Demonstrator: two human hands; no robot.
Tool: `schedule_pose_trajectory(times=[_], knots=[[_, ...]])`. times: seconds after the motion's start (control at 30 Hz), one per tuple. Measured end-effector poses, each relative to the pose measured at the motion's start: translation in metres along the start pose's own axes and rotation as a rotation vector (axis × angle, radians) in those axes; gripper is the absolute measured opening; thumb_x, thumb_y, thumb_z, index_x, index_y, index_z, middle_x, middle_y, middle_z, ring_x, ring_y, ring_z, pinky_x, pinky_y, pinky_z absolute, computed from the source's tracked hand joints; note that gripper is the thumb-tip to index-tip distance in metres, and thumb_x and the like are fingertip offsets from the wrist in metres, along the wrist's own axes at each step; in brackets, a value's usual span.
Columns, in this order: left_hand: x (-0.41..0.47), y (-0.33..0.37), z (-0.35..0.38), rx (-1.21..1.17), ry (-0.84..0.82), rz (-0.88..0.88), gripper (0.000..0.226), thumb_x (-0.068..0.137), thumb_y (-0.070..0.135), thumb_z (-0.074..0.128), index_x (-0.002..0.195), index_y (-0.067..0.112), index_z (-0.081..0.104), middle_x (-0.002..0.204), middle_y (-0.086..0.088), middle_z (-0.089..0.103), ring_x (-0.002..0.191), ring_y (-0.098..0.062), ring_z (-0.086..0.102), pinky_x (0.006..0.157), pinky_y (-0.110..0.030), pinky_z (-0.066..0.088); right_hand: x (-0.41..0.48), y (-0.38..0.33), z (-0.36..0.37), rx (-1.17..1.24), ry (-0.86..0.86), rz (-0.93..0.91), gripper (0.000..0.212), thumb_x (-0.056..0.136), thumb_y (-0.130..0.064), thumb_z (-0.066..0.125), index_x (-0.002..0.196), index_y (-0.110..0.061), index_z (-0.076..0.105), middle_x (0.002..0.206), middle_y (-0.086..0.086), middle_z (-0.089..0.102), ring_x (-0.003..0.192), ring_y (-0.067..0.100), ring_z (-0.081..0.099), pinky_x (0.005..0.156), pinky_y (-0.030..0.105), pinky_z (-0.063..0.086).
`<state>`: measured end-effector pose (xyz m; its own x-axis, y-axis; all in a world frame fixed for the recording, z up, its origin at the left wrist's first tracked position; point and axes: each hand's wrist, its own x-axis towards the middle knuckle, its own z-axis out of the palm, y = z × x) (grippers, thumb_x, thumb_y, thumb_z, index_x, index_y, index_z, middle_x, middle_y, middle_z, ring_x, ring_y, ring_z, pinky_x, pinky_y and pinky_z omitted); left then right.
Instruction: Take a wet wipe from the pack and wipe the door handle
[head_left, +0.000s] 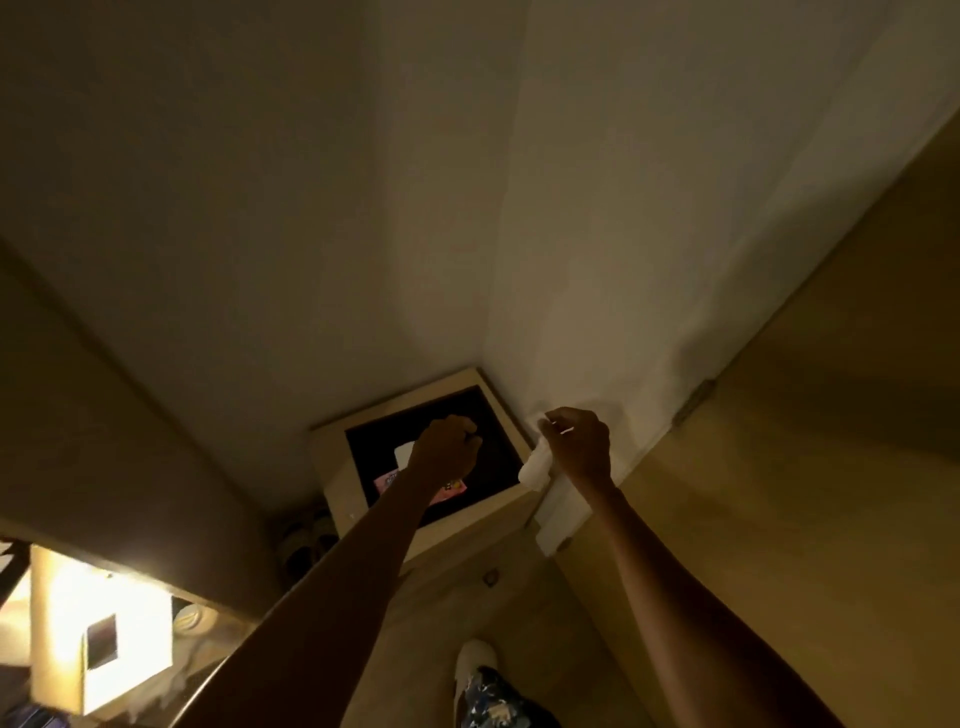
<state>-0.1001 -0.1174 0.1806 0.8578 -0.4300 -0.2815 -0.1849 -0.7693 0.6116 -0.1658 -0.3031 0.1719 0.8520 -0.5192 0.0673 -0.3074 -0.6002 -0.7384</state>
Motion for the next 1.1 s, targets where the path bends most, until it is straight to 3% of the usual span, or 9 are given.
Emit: schedule_pose_trajectory(times=[0.17, 0.33, 0.47, 0.7, 0.93, 1.03, 1.1], knots=[[0.037, -0.032, 0.021, 0.124, -0.059, -0.096, 0.051, 0.100, 0.034, 0.043, 0.145, 0.011, 0.037, 0.149, -0.010, 0.043, 0.138, -0.026, 0.041, 0.113, -0.036, 0.034, 0.052, 0.029, 0.048, -0.080, -0.113, 0.033, 0.018, 0.087, -0.018, 0.065, 0.094, -0.003, 0.072, 0.093, 0.013, 0.073, 0.084, 0.027, 0.069, 0.069, 0.026, 0.051], [0.067, -0.062, 0.032, 0.181, -0.099, -0.170, 0.056, 0.101, 0.035, 0.038, 0.150, 0.010, 0.025, 0.156, -0.011, 0.032, 0.143, -0.025, 0.031, 0.117, -0.036, 0.028, 0.088, 0.053, 0.092, -0.126, -0.219, 0.083, 0.019, 0.088, -0.017, 0.063, 0.098, -0.003, 0.071, 0.095, 0.015, 0.072, 0.088, 0.029, 0.069, 0.069, 0.029, 0.052], [0.097, -0.087, 0.048, 0.155, -0.089, -0.229, 0.056, 0.100, 0.035, 0.041, 0.149, 0.010, 0.027, 0.155, -0.011, 0.034, 0.142, -0.025, 0.034, 0.116, -0.037, 0.030, 0.113, 0.071, 0.129, -0.149, -0.274, 0.077, 0.020, 0.088, -0.017, 0.065, 0.102, -0.004, 0.070, 0.099, 0.015, 0.072, 0.091, 0.029, 0.068, 0.071, 0.026, 0.047], [0.127, -0.118, 0.073, 0.104, -0.078, -0.297, 0.052, 0.099, 0.037, 0.044, 0.144, 0.012, 0.036, 0.140, -0.013, 0.052, 0.126, -0.025, 0.052, 0.101, -0.032, 0.043, 0.143, 0.094, 0.176, -0.219, -0.374, 0.108, 0.019, 0.089, -0.018, 0.065, 0.104, -0.007, 0.070, 0.104, 0.012, 0.071, 0.097, 0.026, 0.067, 0.071, 0.023, 0.045], [0.127, -0.101, 0.030, 0.113, -0.109, -0.295, 0.054, 0.100, 0.036, 0.043, 0.148, 0.013, 0.031, 0.150, -0.009, 0.042, 0.138, -0.025, 0.040, 0.113, -0.038, 0.036, 0.147, 0.067, 0.150, -0.231, -0.435, 0.164, 0.019, 0.094, -0.016, 0.054, 0.101, -0.009, 0.071, 0.103, 0.012, 0.070, 0.095, 0.026, 0.065, 0.070, 0.023, 0.042], [0.123, -0.084, 0.007, 0.121, -0.090, -0.257, 0.055, 0.101, 0.036, 0.038, 0.150, 0.013, 0.026, 0.156, -0.008, 0.033, 0.145, -0.026, 0.029, 0.116, -0.039, 0.029, 0.142, 0.047, 0.134, -0.242, -0.501, 0.136, 0.031, 0.098, -0.028, 0.052, 0.121, -0.010, 0.062, 0.119, 0.012, 0.065, 0.111, 0.028, 0.061, 0.080, 0.023, 0.043], [0.119, -0.075, -0.005, 0.129, -0.094, -0.230, 0.057, 0.102, 0.037, 0.034, 0.152, 0.013, 0.019, 0.161, -0.007, 0.021, 0.149, -0.027, 0.016, 0.120, -0.040, 0.021, 0.137, 0.029, 0.126, -0.284, -0.520, 0.120, 0.050, 0.099, -0.039, 0.049, 0.140, -0.011, 0.047, 0.137, 0.013, 0.055, 0.126, 0.029, 0.052, 0.099, 0.031, 0.044]])
